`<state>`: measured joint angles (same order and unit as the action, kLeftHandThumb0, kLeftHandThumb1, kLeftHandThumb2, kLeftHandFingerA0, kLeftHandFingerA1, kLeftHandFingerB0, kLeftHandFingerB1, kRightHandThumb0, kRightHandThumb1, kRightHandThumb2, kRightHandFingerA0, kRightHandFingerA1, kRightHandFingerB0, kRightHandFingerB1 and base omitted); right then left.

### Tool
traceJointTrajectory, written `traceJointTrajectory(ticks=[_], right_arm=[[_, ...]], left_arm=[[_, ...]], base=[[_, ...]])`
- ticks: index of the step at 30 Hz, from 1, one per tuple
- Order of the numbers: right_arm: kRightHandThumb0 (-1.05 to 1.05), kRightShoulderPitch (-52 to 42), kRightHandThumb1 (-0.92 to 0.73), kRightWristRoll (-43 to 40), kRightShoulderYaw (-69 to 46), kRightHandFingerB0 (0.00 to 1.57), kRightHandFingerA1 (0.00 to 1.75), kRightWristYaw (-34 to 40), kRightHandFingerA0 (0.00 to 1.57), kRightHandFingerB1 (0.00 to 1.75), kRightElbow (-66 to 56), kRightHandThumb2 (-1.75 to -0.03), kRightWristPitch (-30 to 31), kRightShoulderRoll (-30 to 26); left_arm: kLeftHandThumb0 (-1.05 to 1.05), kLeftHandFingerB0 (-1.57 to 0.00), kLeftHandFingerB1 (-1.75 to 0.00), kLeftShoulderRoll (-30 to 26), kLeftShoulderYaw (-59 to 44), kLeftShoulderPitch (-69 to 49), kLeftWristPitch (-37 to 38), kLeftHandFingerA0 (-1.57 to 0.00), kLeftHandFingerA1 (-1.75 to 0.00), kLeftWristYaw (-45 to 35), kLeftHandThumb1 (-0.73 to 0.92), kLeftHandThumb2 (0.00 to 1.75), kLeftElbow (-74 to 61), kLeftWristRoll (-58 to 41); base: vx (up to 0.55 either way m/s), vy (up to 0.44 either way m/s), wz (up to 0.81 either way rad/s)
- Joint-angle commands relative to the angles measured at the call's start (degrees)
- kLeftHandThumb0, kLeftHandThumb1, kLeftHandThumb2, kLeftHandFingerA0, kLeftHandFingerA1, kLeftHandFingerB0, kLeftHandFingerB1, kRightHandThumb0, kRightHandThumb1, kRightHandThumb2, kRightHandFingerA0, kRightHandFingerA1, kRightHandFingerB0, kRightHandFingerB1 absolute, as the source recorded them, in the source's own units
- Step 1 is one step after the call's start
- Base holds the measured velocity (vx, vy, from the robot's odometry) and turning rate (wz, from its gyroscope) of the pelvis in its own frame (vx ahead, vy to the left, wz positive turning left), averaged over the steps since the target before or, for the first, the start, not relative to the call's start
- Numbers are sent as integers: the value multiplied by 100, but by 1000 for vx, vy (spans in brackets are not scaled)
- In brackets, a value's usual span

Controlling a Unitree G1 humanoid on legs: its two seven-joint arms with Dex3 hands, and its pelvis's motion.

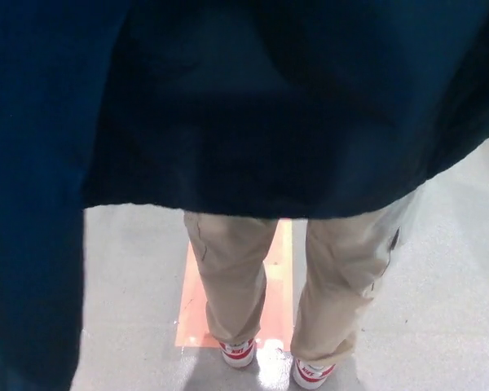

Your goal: A person hands a coat to the robot and the robot grabs it with both hands and holds it while the person wears the coat.

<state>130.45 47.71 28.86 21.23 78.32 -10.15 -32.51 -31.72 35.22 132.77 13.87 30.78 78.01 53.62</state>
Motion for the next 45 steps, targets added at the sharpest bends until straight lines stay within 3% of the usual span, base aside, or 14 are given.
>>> traceJointTrajectory(ticks=[1, 3, 4, 11, 12, 13, 27, 28, 29, 30, 31, 32, 41, 45], right_arm=[[-41, 125, -77, 39, -13, 72, 175, 32, 91, 160, 2, -64, 173, -181], [-41, 129, -78, 58, 0, 71, 175, 11, 91, 160, 7, -64, 202, -168], [-41, 129, -78, 73, 11, 72, 175, 26, 92, 159, 6, -64, 205, -166], [-38, 108, -76, 105, 27, 72, 175, 132, 93, 160, -5, -64, 106, -157], [-39, 121, -76, 123, 38, 72, 175, 138, 93, 159, -7, -64, 96, -168], [-39, 120, -76, 126, 36, 72, 175, 134, 93, 159, -8, -64, 99, -168], [-39, 94, -77, 133, 7, 74, 175, 149, 93, 159, -6, -63, 100, -171], [-45, 90, -76, 52, -75, 81, 175, 171, 92, 153, -6, -69, 148, -155], [-60, 109, -83, -8, -124, 72, 136, 0, 88, 78, -1, -66, 194, -131], [-60, 132, -83, -69, -178, 72, 136, -218, 88, 78, 6, -66, 244, -102], [-91, 165, -72, -132, -235, 10, 45, -534, 3, 36, 15, -105, 321, -71], [-97, 231, -71, -370, -461, 2, 0, -1072, 0, 7, 16, -103, 365, -7], [-105, 243, -78, -334, -658, 0, 3, -931, 0, 0, -48, -108, 439, 16], [-104, 200, -79, -307, -682, 0, 4, -792, 0, 0, -59, -109, 442, -65]], left_arm=[[-51, -85, -122, -223, 20, 63, -274, -115, -142, -32, 59, 92, 32, 80], [-43, -71, -151, -217, 63, 77, -366, -83, -175, -106, 74, 65, 35, 124], [-50, -85, -121, -229, 58, 77, -317, -116, -141, -121, 60, 94, 31, 114], [-50, -84, -120, -238, 29, 51, -254, -116, -142, -64, 57, 91, 21, 79], [-46, -73, -154, -232, 67, 84, -316, -83, -175, -109, 72, 64, 24, 120], [-51, -81, -119, -233, 55, 84, -296, -114, -140, -125, 60, 94, 24, 105], [-51, -85, -123, -274, 135, 57, -199, -117, -144, -54, 56, 89, 12, 139], [-48, -72, -102, -264, 119, 55, -238, -70, -128, -77, 74, 63, 13, 119], [-64, -40, -40, -261, 135, 40, -314, -32, -57, -85, 80, 65, 15, 137], [-64, -40, -40, -260, 158, 23, -405, -32, -57, -92, 80, 65, 17, 161], [-93, -13, -19, -246, 73, -3, -392, 0, -5, -144, 73, 101, 16, 66], [-101, 0, 0, -204, -124, -35, -418, 0, -2, -244, 77, 105, 14, -148], [-90, 0, 0, -153, -331, 1, -841, 0, 0, -611, 83, 65, -3, -127], [-105, 0, -2, -204, -290, 17, -834, 0, -9, -651, 76, 106, -15, -94]], base=[[0, 0, 0], [0, 0, 0], [0, 0, 0], [0, 0, 0], [0, 0, 0], [0, 0, 0], [0, 0, 0], [0, 0, 0], [0, 0, 0], [0, 0, 0], [0, 0, 0], [0, 0, 0], [0, 0, 0], [0, 0, 0]])
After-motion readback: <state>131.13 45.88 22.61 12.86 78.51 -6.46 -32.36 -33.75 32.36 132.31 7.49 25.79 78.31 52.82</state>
